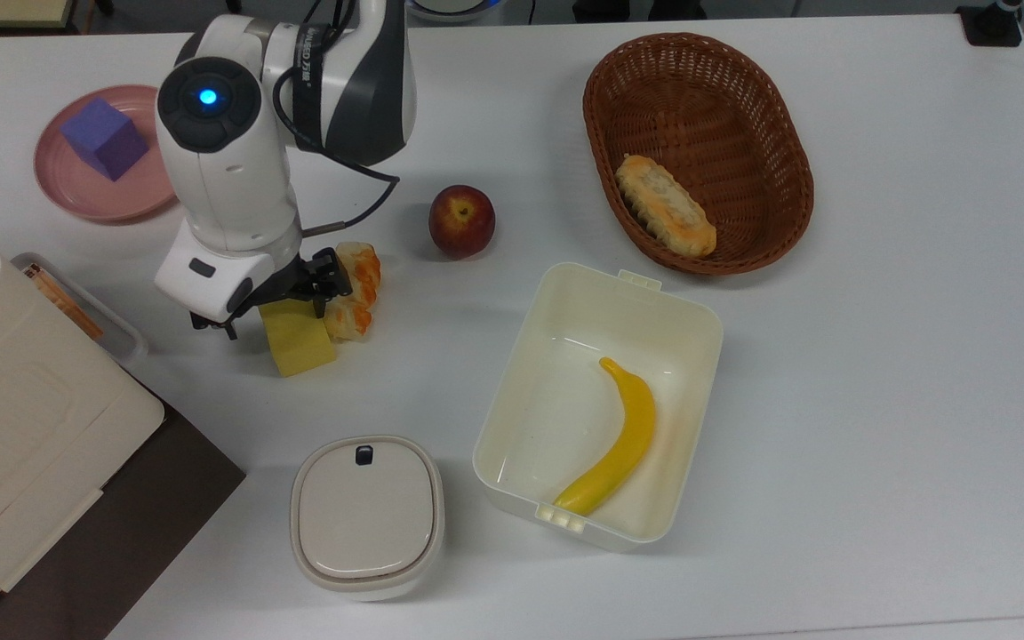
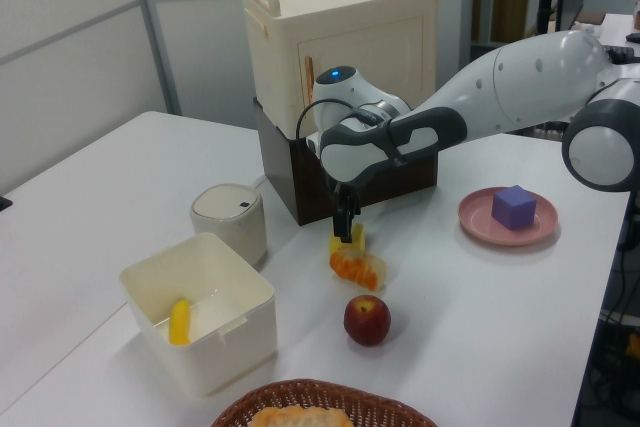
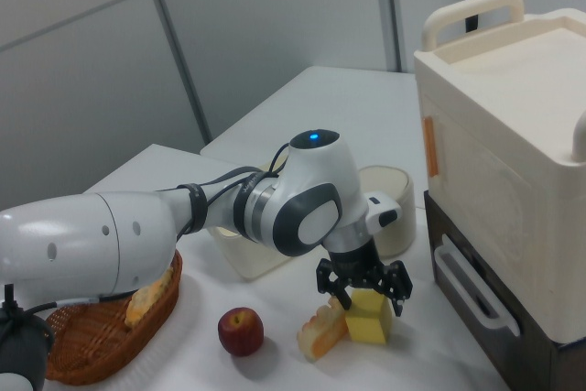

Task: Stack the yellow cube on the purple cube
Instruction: 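Lift the yellow cube and carry it above the purple cube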

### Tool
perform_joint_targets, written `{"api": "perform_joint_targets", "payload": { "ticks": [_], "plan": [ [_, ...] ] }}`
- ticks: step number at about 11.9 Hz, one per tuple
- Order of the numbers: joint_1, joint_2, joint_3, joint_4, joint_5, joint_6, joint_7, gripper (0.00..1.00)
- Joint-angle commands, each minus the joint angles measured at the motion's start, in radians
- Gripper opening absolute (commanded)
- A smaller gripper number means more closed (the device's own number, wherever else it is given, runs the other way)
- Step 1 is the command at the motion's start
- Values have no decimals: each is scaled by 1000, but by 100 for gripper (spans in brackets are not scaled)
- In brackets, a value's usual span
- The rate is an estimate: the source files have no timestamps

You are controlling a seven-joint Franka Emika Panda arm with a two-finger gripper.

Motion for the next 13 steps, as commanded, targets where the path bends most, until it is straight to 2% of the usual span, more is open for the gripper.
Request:
{"api": "perform_joint_targets", "payload": {
  "ticks": [1, 4, 5, 6, 7, 8, 9, 13],
  "plan": [
    [8, -9, -1, -35, 30, -10, 1, 100],
    [19, 15, -1, -33, 30, -3, 0, 100],
    [19, 15, -1, -33, 29, -3, 0, 95],
    [19, 14, -1, -29, 30, -4, 20, 60],
    [19, 11, -3, -24, 25, -4, 79, 35],
    [16, -2, -3, -24, 24, -12, 93, 21],
    [13, -28, -9, -24, 24, -16, 92, 16],
    [-10, -132, -12, -23, 18, -148, 95, 15]
  ]
}}
